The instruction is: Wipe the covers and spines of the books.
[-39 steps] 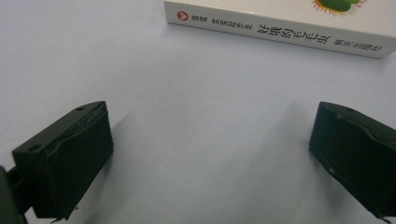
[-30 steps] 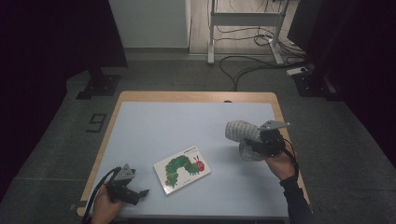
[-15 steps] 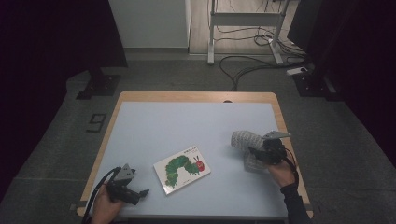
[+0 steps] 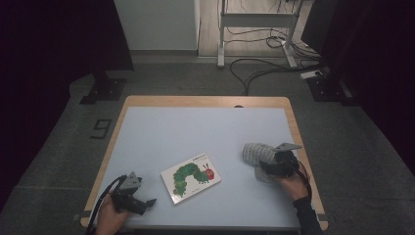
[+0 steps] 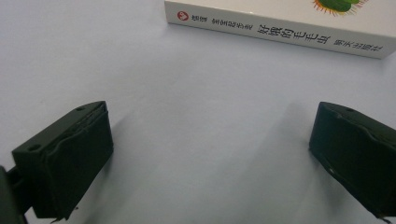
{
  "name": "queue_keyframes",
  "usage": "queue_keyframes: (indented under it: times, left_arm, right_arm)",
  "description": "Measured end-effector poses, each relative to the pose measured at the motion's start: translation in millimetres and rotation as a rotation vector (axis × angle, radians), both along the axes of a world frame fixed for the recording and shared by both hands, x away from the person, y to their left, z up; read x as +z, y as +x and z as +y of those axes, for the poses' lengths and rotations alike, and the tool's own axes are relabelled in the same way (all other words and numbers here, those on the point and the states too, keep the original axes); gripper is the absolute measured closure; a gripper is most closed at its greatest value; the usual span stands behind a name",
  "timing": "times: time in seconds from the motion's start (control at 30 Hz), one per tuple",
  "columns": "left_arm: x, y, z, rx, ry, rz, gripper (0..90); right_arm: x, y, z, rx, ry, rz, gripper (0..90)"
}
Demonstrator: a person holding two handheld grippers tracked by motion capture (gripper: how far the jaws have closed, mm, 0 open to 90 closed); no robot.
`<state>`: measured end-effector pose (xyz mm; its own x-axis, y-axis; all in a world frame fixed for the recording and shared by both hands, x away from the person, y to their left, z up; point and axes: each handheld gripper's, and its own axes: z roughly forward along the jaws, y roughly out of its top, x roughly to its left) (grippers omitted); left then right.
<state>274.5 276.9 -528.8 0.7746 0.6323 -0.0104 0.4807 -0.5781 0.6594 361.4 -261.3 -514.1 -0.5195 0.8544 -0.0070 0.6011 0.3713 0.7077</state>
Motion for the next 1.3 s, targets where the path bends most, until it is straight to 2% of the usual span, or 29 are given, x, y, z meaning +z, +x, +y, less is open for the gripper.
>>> queue_keyframes:
  times: [0.23,0.47,0.7,0.97,1.3]
  left_arm:
    - [0.1,0.1,0.1,-0.002,0.003,0.000,0.0]
    - [-0.1,-0.1,-0.1,0.000,0.000,0.000,0.0]
    - [-0.1,-0.2,-0.2,-0.001,0.000,-0.001,0.0]
    - [0.0,-0.2,-0.4,0.001,0.001,0.000,0.0]
    - [0.8,-0.1,-2.5,-0.005,0.010,-0.007,0.0]
  right_arm:
    - [15.9,-4.0,2.6,0.021,-0.013,-0.024,13.0]
    - [42.0,-8.7,3.1,0.051,-0.023,-0.063,10.4]
    - [64.3,-11.9,13.5,0.091,-0.016,-0.092,6.4]
    - [66.1,-10.3,32.4,0.148,-0.016,-0.088,0.7]
    - [59.2,-5.4,59.7,0.204,-0.033,-0.078,0.0]
